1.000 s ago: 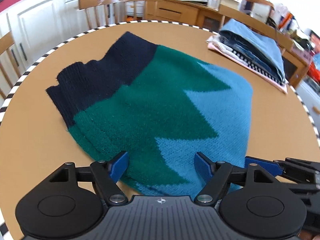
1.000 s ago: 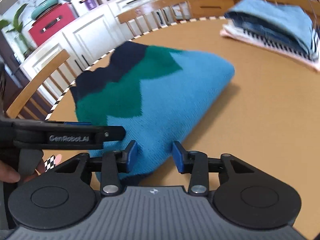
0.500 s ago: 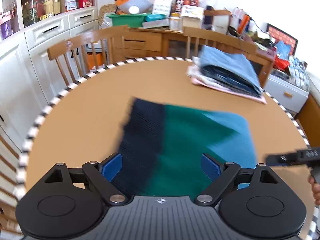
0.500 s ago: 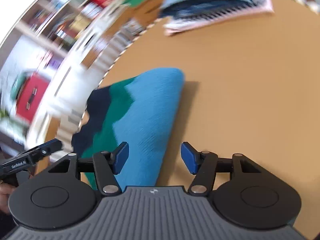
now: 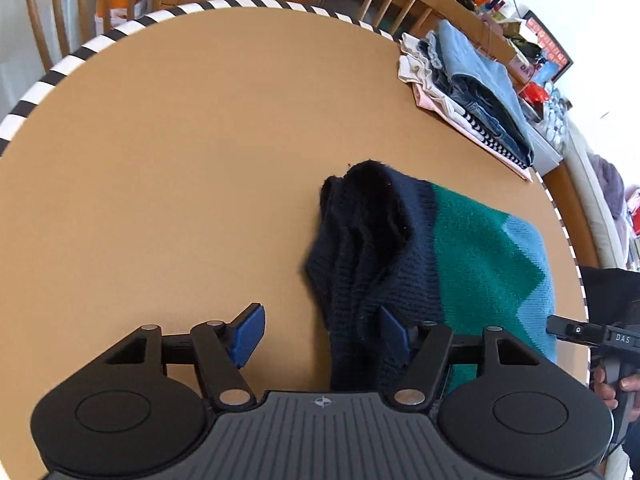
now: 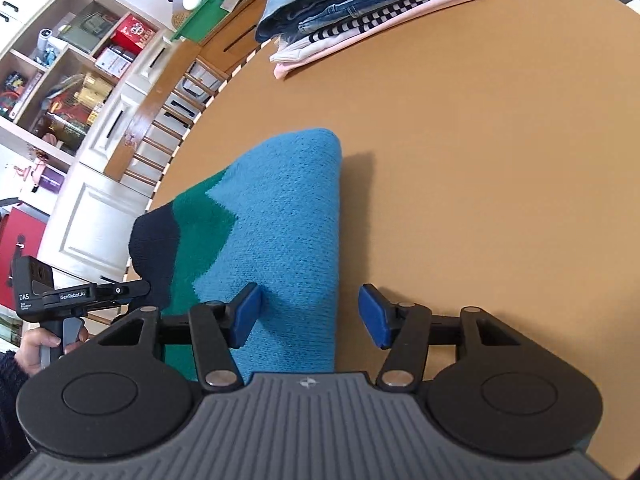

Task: Fold clothes
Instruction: 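Grasp the blue end with the right tool while the left tool holds the navy end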

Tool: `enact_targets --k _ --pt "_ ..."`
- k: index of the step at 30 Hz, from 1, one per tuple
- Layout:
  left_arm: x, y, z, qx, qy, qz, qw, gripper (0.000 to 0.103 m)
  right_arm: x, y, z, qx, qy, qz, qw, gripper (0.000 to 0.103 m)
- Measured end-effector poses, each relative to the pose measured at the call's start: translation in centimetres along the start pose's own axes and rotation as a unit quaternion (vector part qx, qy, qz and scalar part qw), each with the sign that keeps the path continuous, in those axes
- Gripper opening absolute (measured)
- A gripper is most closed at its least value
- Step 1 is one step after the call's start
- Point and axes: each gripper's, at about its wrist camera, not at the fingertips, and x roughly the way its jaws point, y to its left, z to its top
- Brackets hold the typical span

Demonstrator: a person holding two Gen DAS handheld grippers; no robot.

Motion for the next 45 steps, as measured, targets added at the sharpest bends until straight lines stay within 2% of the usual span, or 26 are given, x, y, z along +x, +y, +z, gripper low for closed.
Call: enact_targets --k 6,10,13,20,24,32,35,40,45 --pt "1.7 -1.1 -0.1 0.005 0.014 -0.041 0.9991 0.066 0.6 -0.2 0.6 0.028 0.007 0.012 1.000 0.055" --pt "2.7 -3.8 -1.2 0.064 0.016 -0.029 0.9974 0.078 1.0 -0.5 0.9 0.048 0.013 0.024 0.998 0.053" --pt "2.6 -4.8 -2.0 0.084 0.014 -0.024 0.9961 0.081 1.3 -0.7 1.0 0.063 0.018 0.033 0.997 0.051" --pt "2.3 -3.7 -2.1 0.033 0.014 -0.053 0.9980 0.081 1.4 -0.6 1.1 0.052 0.021 0.033 0.998 0.050" --pt "2.3 -3.9 -2.4 0.038 0.015 -0.050 0.9979 0.080 1.4 -0.7 1.2 0.055 0.023 0.036 0.998 0.050" --pt "2.9 -3.0 -1.7 0.001 0.023 -0.083 0.9963 0.079 1.6 -0.6 1.4 0.050 0.034 0.039 0.997 0.051" --pt "2.8 -3.1 -1.8 0.009 0.023 -0.083 0.9963 0.079 1.6 -0.6 1.4 0.049 0.039 0.042 0.997 0.051" --pt "2.9 -2.9 -1.9 -0.003 0.036 -0.103 0.9940 0.079 1.3 -1.0 1.0 0.051 0.056 0.053 0.996 0.050" --pt "3.6 -2.1 -1.0 -0.035 0.035 -0.117 0.9920 0.075 1.2 -1.4 1.0 0.063 0.063 0.062 0.994 0.050"
